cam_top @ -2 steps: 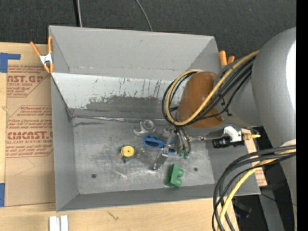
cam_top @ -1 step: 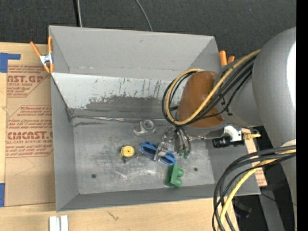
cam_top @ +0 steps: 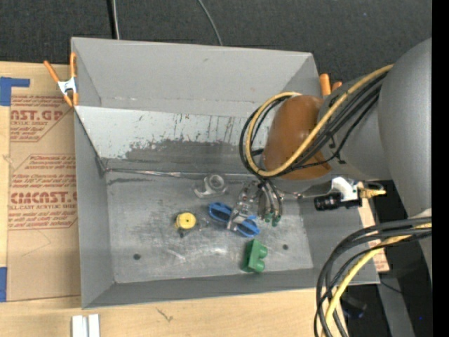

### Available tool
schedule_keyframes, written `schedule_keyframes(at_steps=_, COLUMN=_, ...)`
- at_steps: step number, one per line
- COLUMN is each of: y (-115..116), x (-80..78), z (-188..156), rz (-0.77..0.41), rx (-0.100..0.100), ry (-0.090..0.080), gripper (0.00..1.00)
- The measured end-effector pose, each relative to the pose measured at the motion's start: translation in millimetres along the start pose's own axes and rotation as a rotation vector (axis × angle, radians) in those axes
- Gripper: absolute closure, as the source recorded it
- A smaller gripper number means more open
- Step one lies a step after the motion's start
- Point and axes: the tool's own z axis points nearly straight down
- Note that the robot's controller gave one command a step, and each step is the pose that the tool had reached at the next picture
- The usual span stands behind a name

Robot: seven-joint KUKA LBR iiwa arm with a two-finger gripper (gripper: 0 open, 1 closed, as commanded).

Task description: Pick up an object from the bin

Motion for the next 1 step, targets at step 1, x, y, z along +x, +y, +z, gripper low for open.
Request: schedule_keyframes(at_steps=1, y=1.0, x=-0.1, z=-22.2, rz=-0.001, rx=0.0, ry=0.0, gripper=1.0)
